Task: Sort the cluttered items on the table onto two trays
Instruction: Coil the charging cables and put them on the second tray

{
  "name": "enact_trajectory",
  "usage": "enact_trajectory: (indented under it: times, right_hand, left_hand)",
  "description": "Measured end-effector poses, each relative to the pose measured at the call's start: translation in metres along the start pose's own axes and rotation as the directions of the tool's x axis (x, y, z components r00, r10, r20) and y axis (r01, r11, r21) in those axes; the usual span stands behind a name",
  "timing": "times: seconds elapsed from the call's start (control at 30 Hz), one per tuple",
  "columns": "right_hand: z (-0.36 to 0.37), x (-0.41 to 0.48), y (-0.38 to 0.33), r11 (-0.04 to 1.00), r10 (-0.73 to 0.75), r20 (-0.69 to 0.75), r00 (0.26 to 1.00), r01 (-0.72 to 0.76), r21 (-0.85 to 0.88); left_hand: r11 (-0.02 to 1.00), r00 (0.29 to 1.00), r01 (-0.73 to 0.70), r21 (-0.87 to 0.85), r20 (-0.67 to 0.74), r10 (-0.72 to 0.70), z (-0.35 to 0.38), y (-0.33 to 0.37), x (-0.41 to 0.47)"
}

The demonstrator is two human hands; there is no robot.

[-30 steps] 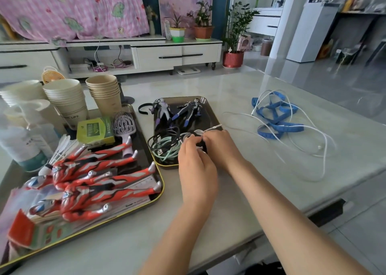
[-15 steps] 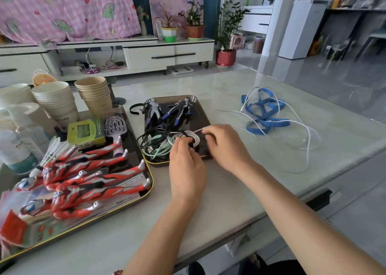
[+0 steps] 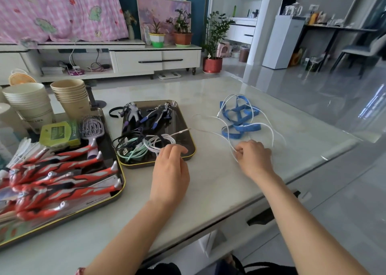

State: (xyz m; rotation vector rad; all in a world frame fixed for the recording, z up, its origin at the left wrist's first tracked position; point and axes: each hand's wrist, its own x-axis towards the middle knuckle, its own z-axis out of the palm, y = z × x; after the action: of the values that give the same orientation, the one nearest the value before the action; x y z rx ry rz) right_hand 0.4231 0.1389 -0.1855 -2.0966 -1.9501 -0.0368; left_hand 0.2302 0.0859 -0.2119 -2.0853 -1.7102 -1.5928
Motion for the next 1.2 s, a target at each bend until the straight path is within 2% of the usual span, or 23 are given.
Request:
enact_trajectory:
  times: [0.07,0.17,0.2,0.27,0.3,0.37,0.47,0.53,0.57,0.63,0.7,0.77,0.8,0.83,0.87,0.9,0.97,1.0,1.03,1.07,1.1,1.17,1.2]
  right_hand:
    - [-0.003,0.0,0.0,1.0,0.01,-0.086,0.996,-0.009,0.005]
    - [-0.012,0.002,-0.004,0.956,0.094,-0.313,0.945,0.002,0.293]
    - [-0.016,0.002,-0.007,0.911,0.144,-0.362,0.921,0.02,0.412]
    - [-0.026,0.0,-0.013,0.84,0.181,-0.437,0.881,0.093,0.535]
    - [-0.03,-0.002,-0.015,0.822,0.173,-0.472,0.864,0.137,0.553]
    - [-0.034,-0.007,-0.021,0.76,0.171,-0.514,0.841,0.22,0.612]
    - [-0.038,-0.019,-0.027,0.645,0.191,-0.467,0.863,0.248,0.723]
    - [-0.041,-0.026,-0.028,0.563,0.202,-0.412,0.889,0.239,0.791]
    - [-0.044,-0.03,-0.029,0.505,0.207,-0.377,0.903,0.232,0.831]
    - [-0.05,-0.03,-0.032,0.349,0.215,-0.275,0.937,0.189,0.918]
    - [-0.059,-0.03,-0.037,0.077,0.223,-0.104,0.969,0.089,0.993]
    - [-0.068,-0.028,-0.044,-0.251,0.217,0.046,0.975,0.01,0.968]
    - [-0.07,-0.027,-0.045,-0.357,0.22,0.091,0.971,-0.006,0.934]
    - [-0.073,-0.027,-0.045,-0.397,0.219,0.114,0.969,-0.018,0.918]
    - [-0.075,-0.027,-0.047,-0.37,0.199,0.119,0.973,-0.038,0.928]
    - [-0.077,-0.029,-0.048,-0.303,0.176,0.112,0.978,-0.055,0.952]
    - [-0.08,-0.035,-0.053,-0.092,0.109,0.08,0.991,-0.07,0.993]
    - [-0.082,-0.039,-0.056,0.008,0.053,0.068,0.996,-0.068,0.998]
    - [-0.083,-0.044,-0.059,0.086,-0.016,0.064,0.998,-0.062,0.994]
    - [-0.085,-0.05,-0.062,0.144,-0.096,0.058,0.994,-0.044,0.989]
    - [-0.086,-0.055,-0.066,0.196,-0.177,0.047,0.983,-0.011,0.981]
    - [-0.086,-0.065,-0.071,0.285,-0.308,0.018,0.951,0.074,0.956]
    - [-0.085,-0.068,-0.073,0.319,-0.36,0.012,0.933,0.111,0.941]
  left_hand:
    - [0.994,0.995,-0.092,0.054,0.031,0.091,0.003,0.002,-0.001]
    - [0.993,0.99,-0.099,0.061,0.109,0.092,0.01,0.006,0.001]
    - [1.0,0.991,-0.02,0.012,0.136,0.018,0.01,0.015,0.005]
    - [0.954,0.956,0.252,-0.164,0.197,-0.219,0.009,0.038,0.023]
    - [0.875,0.903,0.408,-0.26,0.254,-0.346,0.01,0.051,0.035]
    - [0.678,0.782,0.619,-0.398,0.393,-0.484,0.012,0.074,0.06]
    - [0.393,0.629,0.777,-0.492,0.582,-0.516,0.01,0.097,0.077]
    - [0.213,0.568,0.816,-0.537,0.678,-0.468,0.009,0.099,0.077]
    - [0.127,0.563,0.812,-0.57,0.706,-0.428,0.007,0.097,0.077]
    - [0.019,0.573,0.786,-0.618,0.716,-0.399,0.005,0.094,0.079]
    - [-0.005,0.568,0.768,-0.64,0.685,-0.456,0.004,0.094,0.075]
    - [-0.007,0.519,0.794,-0.608,0.684,-0.513,0.002,0.097,0.063]
    - [-0.019,0.473,0.821,-0.57,0.7,-0.535,0.002,0.097,0.055]
    - [-0.025,0.432,0.846,-0.532,0.713,-0.552,0.003,0.097,0.049]
    - [0.013,0.423,0.859,-0.513,0.694,-0.583,0.002,0.097,0.042]
    - [0.109,0.452,0.853,-0.511,0.616,-0.646,0.002,0.098,0.039]
    - [0.466,0.624,0.749,-0.47,0.264,-0.736,-0.003,0.099,0.038]
    - [0.585,0.713,0.645,-0.492,0.113,-0.692,-0.011,0.101,0.041]
    - [0.664,0.786,0.551,-0.504,0.046,-0.617,-0.018,0.104,0.043]
    - [0.651,0.816,0.512,-0.561,0.08,-0.572,-0.025,0.106,0.044]
    - [0.559,0.801,0.533,-0.636,0.166,-0.575,-0.033,0.107,0.045]
    - [0.273,0.722,0.599,-0.753,0.36,-0.591,-0.046,0.103,0.045]
    - [0.202,0.699,0.607,-0.768,0.397,-0.594,-0.05,0.098,0.045]
